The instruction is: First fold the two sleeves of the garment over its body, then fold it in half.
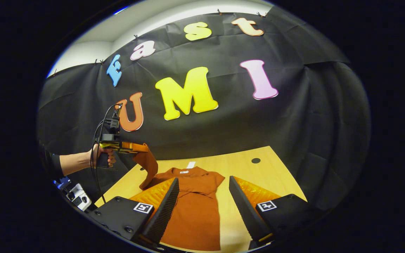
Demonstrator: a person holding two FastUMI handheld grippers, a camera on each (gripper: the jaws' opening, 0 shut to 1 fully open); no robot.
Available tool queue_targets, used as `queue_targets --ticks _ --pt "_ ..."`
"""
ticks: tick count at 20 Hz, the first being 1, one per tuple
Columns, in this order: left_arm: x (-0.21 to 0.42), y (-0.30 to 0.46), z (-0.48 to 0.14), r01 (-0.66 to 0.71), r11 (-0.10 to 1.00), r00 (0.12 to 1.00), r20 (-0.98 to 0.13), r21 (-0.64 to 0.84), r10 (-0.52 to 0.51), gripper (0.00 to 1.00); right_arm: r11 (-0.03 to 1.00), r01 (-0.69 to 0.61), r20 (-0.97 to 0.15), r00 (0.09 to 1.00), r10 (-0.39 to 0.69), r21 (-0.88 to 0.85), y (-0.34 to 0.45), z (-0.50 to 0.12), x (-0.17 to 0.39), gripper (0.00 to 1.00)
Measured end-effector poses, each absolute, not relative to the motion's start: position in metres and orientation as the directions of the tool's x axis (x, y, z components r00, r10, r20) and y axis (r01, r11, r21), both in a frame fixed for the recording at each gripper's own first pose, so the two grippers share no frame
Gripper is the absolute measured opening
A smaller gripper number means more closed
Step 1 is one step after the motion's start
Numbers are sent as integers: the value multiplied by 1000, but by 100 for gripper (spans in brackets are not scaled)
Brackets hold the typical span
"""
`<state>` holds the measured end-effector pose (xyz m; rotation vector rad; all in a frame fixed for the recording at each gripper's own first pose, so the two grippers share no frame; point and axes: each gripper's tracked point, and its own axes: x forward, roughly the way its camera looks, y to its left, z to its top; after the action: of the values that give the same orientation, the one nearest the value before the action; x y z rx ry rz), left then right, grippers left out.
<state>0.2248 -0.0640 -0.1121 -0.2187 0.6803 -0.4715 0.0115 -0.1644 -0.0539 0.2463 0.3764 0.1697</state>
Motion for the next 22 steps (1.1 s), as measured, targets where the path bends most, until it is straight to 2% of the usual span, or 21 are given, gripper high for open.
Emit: queue_targets --ticks 4,8,9,11,12,17,18,19,20,21,22 --pt "236 -131 -171 379 862 605 -615 -337 -506 3 966 -48 -354 925 139 256 -202 -58 5 91" --pt "251 -168 -237 370 894 569 -699 -254 -434 3 970 11 -399 913 90 244 -227 -74 -5 92" --pt "253 -179 -248 374 893 556 -710 -251 -432 0 971 22 -410 908 80 239 -233 -77 -5 92" --pt "254 -200 -265 385 891 536 -728 -239 -427 3 972 40 -431 900 66 231 -244 -85 -7 92" --pt "254 -209 -273 391 892 529 -738 -227 -420 3 972 45 -438 897 62 231 -249 -87 -7 87" --pt "240 -238 -300 373 911 496 -792 -176 -356 8 972 60 -448 893 50 229 -273 -93 -4 87" --pt "239 -240 -299 363 916 497 -796 -170 -345 10 971 57 -446 893 53 230 -278 -92 -2 91" --pt "234 -256 -317 355 916 496 -792 -187 -355 17 971 51 -444 894 60 234 -282 -93 0 91" --pt "234 -258 -307 346 918 511 -783 -192 -356 37 969 41 -443 894 73 243 -283 -93 3 91" --pt "231 -256 -301 338 922 526 -775 -187 -350 45 967 31 -440 894 86 253 -284 -93 5 91" --pt "230 -258 -293 331 927 545 -766 -178 -342 65 966 20 -433 896 98 259 -283 -91 8 91"
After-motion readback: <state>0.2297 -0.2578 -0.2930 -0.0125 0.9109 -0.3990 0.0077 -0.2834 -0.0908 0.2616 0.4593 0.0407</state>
